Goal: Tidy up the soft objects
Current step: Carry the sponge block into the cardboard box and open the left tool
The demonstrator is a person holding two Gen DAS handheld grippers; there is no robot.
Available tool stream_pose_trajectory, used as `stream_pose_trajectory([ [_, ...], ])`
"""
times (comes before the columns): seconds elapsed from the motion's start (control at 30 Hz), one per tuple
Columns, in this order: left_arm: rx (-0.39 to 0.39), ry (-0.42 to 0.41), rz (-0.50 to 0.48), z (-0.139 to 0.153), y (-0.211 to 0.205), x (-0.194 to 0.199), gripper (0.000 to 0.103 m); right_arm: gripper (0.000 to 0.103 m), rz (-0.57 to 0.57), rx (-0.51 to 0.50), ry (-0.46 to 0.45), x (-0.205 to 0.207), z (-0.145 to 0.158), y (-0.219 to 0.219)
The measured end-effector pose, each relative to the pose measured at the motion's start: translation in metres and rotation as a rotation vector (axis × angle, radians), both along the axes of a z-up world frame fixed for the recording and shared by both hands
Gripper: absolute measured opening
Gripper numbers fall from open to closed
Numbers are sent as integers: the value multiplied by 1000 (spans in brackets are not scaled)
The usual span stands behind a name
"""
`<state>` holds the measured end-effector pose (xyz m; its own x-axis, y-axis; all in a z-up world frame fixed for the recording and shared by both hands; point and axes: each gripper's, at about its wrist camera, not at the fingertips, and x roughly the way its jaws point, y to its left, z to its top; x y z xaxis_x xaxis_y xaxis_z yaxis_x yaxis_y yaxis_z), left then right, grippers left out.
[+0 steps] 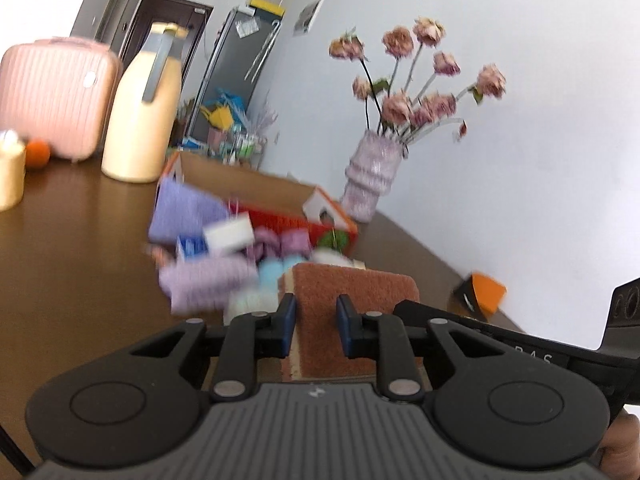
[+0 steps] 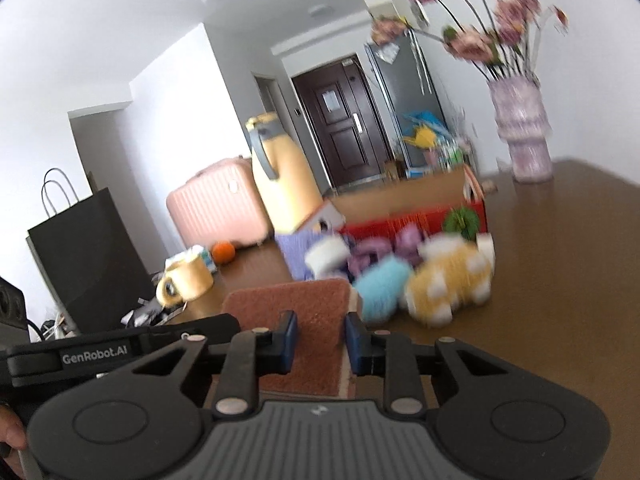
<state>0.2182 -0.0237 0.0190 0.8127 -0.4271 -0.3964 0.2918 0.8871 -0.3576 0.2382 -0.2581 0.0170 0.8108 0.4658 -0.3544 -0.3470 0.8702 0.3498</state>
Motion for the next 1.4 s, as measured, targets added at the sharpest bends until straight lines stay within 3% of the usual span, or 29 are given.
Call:
stream_pose_trajectory([
  [0.13, -6, -40, 9, 22, 5, 46, 22, 25, -12, -8, -29, 57, 24, 8],
  [0.27, 3, -62, -6, 50, 12, 113, 22, 25, -6, 36, -8, 141, 47, 10],
  [0.43, -24, -6, 3, 74, 25, 231, 22, 25, -9, 40, 50, 264, 60, 23],
  [0.6, 8, 84, 11, 65, 38, 352, 22, 24, -5, 61, 229, 398, 36, 40],
  [0.73, 27, 199, 73, 39, 49, 436, 21, 24, -17, 66, 353, 469, -1, 57],
  [0.8, 78, 234, 90, 24, 48, 466, 22, 24, -22, 70, 420, 497, -21, 64],
  [0.97, 204, 309, 127, -6, 47, 517, 25, 24, -13, 34, 480, 526, -49, 85],
  [1.1, 291, 298, 123, -13, 41, 518, 28, 25, -23, 5, 458, 524, -47, 87],
  [1.3, 340, 266, 142, 4, 42, 493, 38, 26, -67, -81, 381, 490, -6, 56],
  [1.4, 355, 225, 149, 30, 42, 466, 54, 27, -108, -153, 294, 451, 28, 33],
])
